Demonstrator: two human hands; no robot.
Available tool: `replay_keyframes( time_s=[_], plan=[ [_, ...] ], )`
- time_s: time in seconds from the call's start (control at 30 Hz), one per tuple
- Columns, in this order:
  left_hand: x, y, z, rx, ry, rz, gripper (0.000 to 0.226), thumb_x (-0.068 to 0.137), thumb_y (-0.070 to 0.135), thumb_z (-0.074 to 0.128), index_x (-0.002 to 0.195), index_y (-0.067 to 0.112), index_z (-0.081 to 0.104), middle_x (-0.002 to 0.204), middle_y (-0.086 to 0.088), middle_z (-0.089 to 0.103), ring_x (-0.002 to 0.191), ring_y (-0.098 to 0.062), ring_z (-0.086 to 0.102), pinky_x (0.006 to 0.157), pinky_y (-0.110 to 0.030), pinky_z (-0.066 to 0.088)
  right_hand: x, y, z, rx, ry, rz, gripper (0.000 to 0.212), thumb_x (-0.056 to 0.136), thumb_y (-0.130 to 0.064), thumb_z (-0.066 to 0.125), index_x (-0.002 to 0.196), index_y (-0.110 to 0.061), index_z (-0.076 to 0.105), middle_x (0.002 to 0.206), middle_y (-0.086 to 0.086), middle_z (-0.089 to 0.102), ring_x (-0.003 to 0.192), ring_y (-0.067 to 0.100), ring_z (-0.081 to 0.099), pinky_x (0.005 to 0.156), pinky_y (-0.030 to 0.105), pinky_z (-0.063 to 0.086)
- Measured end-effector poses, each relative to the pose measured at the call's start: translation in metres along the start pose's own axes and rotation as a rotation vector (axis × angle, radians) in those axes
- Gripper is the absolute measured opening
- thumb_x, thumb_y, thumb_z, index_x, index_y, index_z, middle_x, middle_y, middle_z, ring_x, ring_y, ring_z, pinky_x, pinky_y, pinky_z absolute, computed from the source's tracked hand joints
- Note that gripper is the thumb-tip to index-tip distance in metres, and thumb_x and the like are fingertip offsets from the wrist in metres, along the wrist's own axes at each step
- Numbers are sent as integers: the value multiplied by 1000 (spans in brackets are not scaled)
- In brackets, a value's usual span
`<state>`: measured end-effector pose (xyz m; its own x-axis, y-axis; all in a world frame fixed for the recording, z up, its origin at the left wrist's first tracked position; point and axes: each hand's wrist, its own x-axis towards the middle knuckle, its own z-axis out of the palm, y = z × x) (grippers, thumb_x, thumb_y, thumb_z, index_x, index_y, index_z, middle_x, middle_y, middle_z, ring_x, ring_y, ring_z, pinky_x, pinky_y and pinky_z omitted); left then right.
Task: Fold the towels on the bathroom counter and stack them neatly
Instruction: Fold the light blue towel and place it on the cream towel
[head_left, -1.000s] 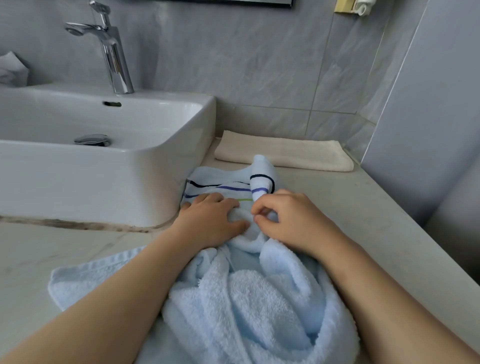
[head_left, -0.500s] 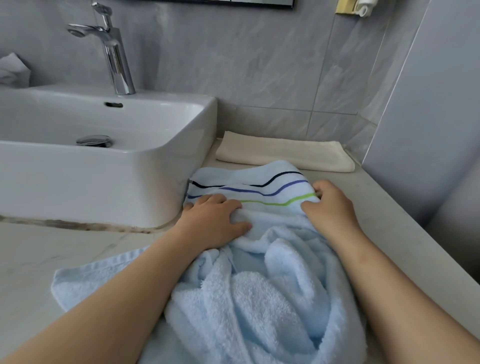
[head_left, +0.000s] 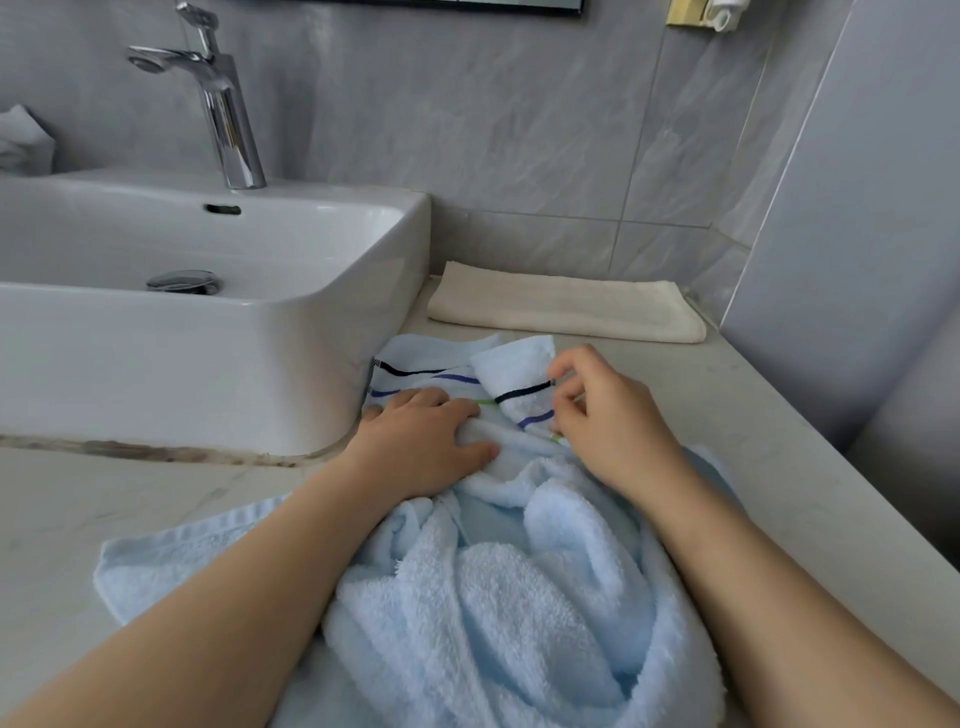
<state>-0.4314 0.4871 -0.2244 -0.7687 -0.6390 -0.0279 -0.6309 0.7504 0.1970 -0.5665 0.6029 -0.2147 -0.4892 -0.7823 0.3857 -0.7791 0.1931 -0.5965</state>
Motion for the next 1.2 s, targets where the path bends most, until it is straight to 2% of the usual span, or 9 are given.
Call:
replay_keyframes(
  time_s=[0.17, 0.3, 0.37, 0.43, 0.57, 0.83, 0.93, 1.0, 1.2],
  plan=[
    [0, 0, 0, -4, -2, 4, 55, 89, 57, 41, 140, 36, 33, 145, 8, 33, 137, -19, 24, 113, -44, 20, -2, 7, -6, -418, -160, 193, 24, 89, -31, 53, 110, -18, 50, 108, 4, 56, 105, 28, 50, 81, 34, 41],
    [-1, 0, 0, -2, 6, 2, 55, 89, 57, 41, 140, 36, 33, 144, 8, 33, 137, -18, 25, 113, -44, 20, -3, -1, -6, -263, -225, 52, 11, 87, -14, 50, 89, -22, 42, 87, -1, 52, 89, 26, 49, 72, 34, 39],
    [-1, 0, 0, 2, 9, 1, 55, 90, 57, 41, 140, 36, 33, 145, 8, 33, 137, -18, 25, 112, -43, 20, -4, -3, -6, -237, -284, 60, 14, 87, -11, 47, 86, -25, 46, 96, 1, 52, 97, 26, 47, 80, 33, 41],
    [-1, 0, 0, 2, 2, 1, 55, 90, 57, 41, 140, 36, 33, 145, 8, 33, 136, -18, 25, 112, -43, 20, -4, -4, -9, -291, -333, 135, 15, 91, -19, 45, 93, -31, 54, 109, 2, 48, 110, 26, 41, 90, 31, 36],
    [-2, 0, -1, -6, 0, 7, 56, 90, 57, 40, 141, 36, 32, 145, 9, 33, 137, -18, 25, 113, -42, 20, -5, -9, -20, -454, -451, 137, 28, 94, -24, 39, 109, -41, 56, 120, 0, 50, 119, 24, 37, 86, 32, 28],
    [-2, 0, -1, -6, -3, 5, 58, 90, 57, 40, 143, 36, 29, 146, 9, 32, 137, -18, 24, 113, -41, 19, -10, -14, -26, -473, -547, 38, 31, 96, -17, 37, 117, -32, 55, 130, -4, 41, 122, 21, 34, 101, 32, 33],
    [-2, 0, -1, -9, 1, 7, 58, 90, 57, 40, 143, 36, 30, 146, 9, 32, 137, -17, 24, 113, -41, 20, -12, -18, -28, -312, -477, 95, 25, 91, -12, 43, 79, -31, 55, 94, -9, 39, 99, 16, 45, 78, 24, 39],
    [-2, 0, -1, -11, 0, 8, 58, 90, 57, 40, 142, 36, 30, 146, 9, 31, 137, -17, 24, 113, -42, 20, -12, -18, -30, -292, -420, 97, 24, 90, -11, 45, 73, -25, 55, 85, -9, 41, 90, 13, 45, 64, 18, 37],
    [-1, -1, 0, -9, -3, 5, 57, 90, 58, 40, 142, 36, 31, 147, 9, 31, 137, -18, 25, 113, -43, 21, -9, -17, -25, -292, -212, 112, 20, 87, -9, 47, 79, -12, 66, 85, -1, 62, 86, 18, 57, 69, 27, 45]
  ],
)
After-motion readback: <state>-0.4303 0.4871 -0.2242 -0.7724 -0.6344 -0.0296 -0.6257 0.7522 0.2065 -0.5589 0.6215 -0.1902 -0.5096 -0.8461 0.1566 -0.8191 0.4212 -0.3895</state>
